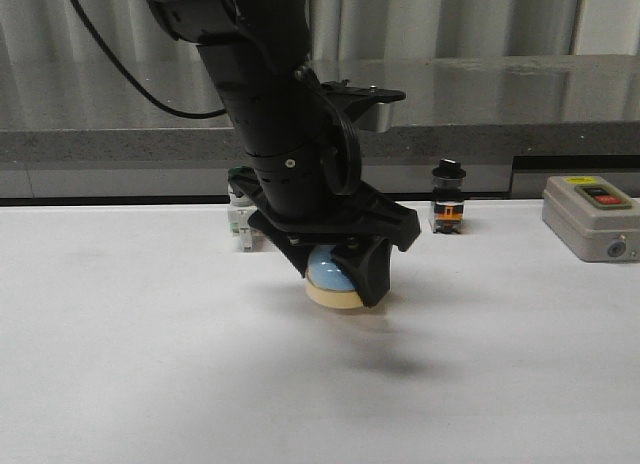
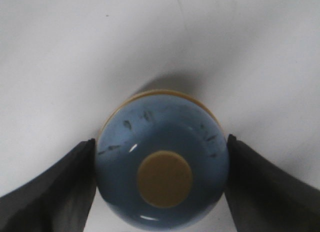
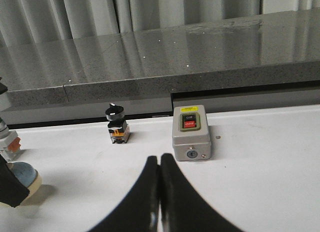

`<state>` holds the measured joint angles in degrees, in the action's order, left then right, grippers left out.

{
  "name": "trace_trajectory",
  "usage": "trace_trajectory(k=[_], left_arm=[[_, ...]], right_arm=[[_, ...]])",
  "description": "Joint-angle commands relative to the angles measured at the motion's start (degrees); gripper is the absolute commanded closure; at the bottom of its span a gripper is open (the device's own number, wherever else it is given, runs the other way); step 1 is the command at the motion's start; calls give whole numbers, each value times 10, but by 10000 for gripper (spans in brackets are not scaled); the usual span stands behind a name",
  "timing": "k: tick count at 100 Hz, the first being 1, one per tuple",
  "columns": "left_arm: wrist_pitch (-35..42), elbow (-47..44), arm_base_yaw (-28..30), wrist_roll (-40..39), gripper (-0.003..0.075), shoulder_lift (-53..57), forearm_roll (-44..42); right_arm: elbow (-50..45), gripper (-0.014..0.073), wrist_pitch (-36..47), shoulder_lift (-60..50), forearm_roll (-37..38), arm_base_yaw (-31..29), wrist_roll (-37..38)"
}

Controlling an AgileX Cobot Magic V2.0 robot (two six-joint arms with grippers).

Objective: Place and press bell with both arms
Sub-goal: 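Carry the bell toward the table centre and lower it down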

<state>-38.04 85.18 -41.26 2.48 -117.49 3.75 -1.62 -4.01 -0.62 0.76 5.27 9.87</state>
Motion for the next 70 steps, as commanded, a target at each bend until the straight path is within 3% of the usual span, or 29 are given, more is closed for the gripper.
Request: trace_trajectory(k=[1,28,52,70], left_arm=[[18,19,-5,0,430,31,6],[16,19,-5,2,407,31,6],[10,19,-5,4,255,31,6],[4,19,-5,4,194,31,6]], right_arm=[[11,658,46,-11,-1,-2,-4],[11,658,46,-11,-1,-2,-4],[11,658,46,-11,-1,-2,-4],[11,658,46,-11,-1,-2,-4]])
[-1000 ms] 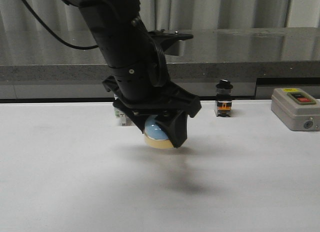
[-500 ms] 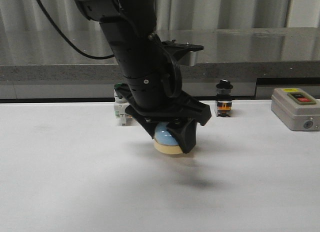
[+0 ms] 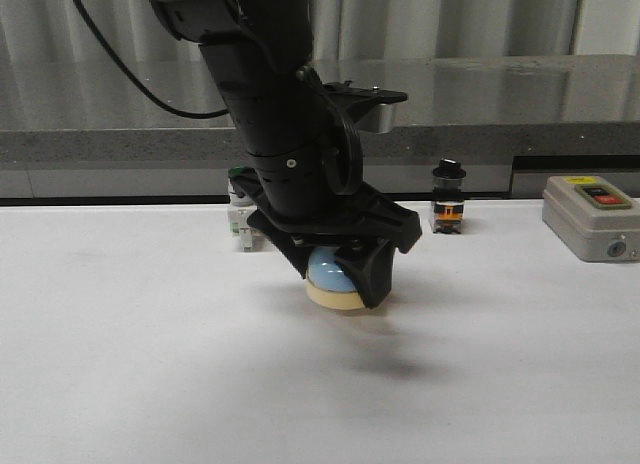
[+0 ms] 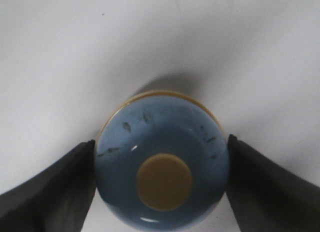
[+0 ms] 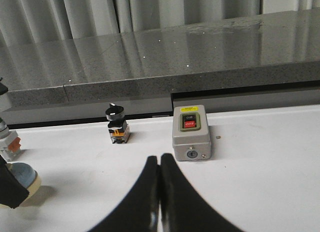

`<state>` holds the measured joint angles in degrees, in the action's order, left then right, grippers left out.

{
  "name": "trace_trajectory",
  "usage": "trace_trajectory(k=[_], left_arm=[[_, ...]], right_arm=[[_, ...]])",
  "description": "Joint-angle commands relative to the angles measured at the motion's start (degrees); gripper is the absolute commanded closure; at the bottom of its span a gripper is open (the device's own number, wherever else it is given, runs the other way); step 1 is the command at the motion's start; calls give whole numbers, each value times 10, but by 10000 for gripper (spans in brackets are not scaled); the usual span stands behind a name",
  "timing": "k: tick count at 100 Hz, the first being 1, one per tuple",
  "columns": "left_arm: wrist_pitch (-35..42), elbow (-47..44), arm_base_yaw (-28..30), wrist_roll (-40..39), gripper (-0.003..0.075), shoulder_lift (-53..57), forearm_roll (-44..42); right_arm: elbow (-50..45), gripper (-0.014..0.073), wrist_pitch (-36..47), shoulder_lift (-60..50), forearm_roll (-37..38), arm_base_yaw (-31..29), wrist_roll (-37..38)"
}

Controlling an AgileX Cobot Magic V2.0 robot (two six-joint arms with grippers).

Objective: Place and press bell with both arms
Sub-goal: 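Carry the bell toward the table centre and lower it down, then open the left gripper and raise it away from the bell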

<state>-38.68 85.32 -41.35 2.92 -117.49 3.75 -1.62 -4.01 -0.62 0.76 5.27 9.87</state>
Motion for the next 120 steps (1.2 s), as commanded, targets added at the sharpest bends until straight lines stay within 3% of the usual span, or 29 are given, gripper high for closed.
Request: trace_trajectory(k=[1,52,92,120], left_arm=[[10,17,-4,-1,191,31,6],[2,29,-3,-1,161,37,6],[-98,60,-1,-1,165,119,-13],[-126,40,48,-1,165,198,-24]], right_arm=[[11,658,46,-11,-1,-2,-4],[11,658,46,-11,-1,-2,-4],[11,658,46,-11,-1,-2,-4],[11,658,46,-11,-1,-2,-4]])
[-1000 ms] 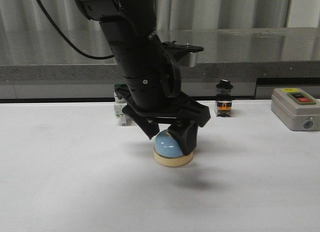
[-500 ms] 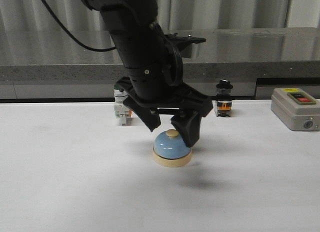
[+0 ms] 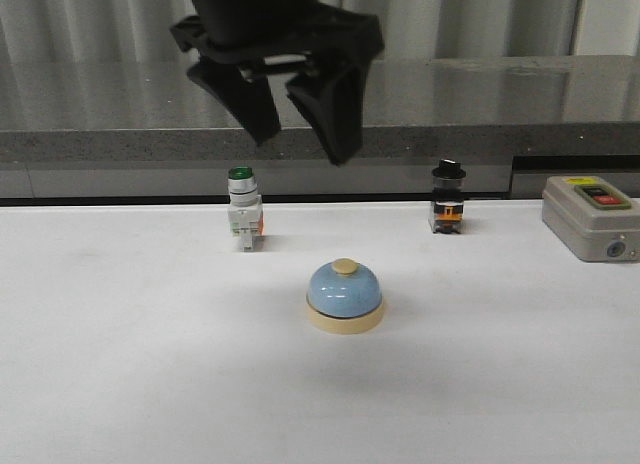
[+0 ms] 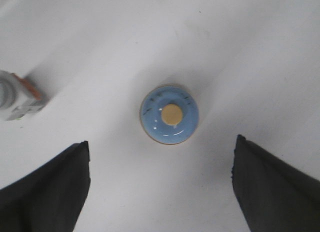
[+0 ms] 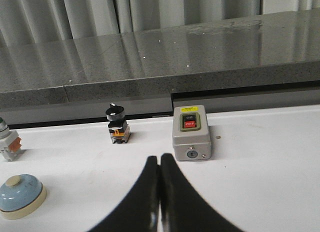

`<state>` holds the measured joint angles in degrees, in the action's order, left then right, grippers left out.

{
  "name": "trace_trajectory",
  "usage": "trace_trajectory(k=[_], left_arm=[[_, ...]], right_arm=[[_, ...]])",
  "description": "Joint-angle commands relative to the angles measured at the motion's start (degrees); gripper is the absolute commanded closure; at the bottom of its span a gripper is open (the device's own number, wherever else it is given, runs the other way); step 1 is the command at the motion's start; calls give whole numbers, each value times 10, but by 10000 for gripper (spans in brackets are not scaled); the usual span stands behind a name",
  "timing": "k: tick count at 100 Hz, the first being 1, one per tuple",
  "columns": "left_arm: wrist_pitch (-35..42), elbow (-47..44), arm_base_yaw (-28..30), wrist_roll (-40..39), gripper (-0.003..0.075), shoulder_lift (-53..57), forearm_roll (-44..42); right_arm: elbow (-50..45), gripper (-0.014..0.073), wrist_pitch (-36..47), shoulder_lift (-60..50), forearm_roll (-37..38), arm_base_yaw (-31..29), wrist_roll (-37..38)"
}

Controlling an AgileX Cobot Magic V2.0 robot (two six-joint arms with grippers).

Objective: Place and press bell with both arms
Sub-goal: 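Open the left gripper and raise it away from the bell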

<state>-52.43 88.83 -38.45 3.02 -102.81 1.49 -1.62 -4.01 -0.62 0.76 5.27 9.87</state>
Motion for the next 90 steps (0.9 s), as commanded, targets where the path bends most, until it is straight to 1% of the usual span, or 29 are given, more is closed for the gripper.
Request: trace_trajectory(k=[1,26,52,66,90], left_arm=[[12,3,21,-1,165,55,-1],[35,-64,106,-7,165,122,-1],[94,-184,205,-22,165,226,4],[138,-257,240,-22,165,298,12],[195,-374,266,-36,166,432,13]], right_arm=[[11,658,46,-11,-1,-2,-4],[11,658,46,-11,-1,-2,-4],[11,658,46,-11,-1,-2,-4],[11,658,46,-11,-1,-2,-4],[11,658,46,-11,-1,-2,-4]])
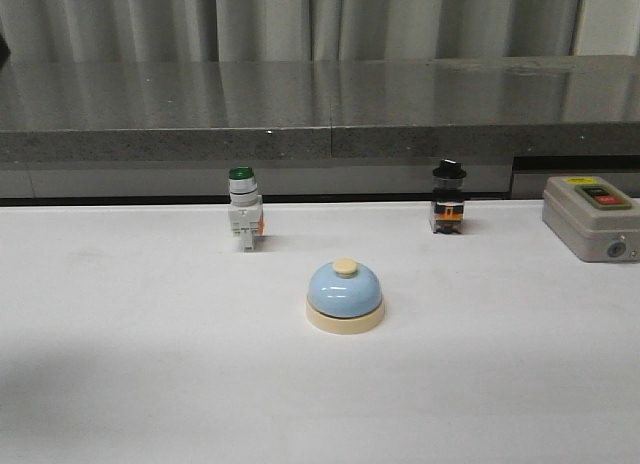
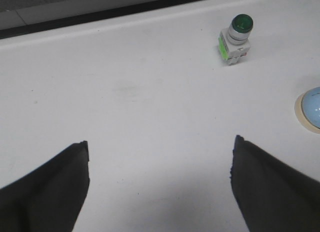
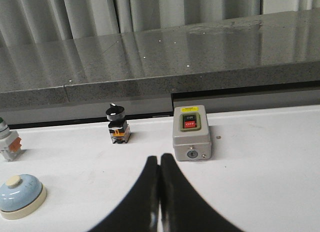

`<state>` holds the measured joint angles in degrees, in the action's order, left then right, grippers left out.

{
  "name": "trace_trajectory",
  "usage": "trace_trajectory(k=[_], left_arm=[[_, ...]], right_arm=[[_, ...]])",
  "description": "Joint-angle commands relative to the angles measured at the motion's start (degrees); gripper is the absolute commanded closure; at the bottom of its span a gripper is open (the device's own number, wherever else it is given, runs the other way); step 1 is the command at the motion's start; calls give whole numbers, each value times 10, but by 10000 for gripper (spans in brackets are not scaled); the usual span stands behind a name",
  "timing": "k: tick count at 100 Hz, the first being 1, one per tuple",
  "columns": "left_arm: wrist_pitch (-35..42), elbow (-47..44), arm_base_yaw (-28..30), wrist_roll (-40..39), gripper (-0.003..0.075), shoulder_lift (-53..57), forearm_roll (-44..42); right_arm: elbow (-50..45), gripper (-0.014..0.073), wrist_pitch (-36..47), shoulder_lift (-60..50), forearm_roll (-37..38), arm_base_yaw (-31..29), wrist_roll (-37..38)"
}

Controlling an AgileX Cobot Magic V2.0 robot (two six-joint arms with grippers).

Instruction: Place and press bell with both arms

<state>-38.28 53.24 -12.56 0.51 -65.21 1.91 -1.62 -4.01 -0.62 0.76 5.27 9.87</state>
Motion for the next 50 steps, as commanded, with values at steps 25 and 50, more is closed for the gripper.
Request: trace_trajectory(k=[25,50], left_arm=[[111,-127,8,-11,166,196,9],[122,-205,8,-11,202,321,8]], right_arm=[[11,658,46,-11,-1,-2,-4],[11,658,46,-11,-1,-2,-4]])
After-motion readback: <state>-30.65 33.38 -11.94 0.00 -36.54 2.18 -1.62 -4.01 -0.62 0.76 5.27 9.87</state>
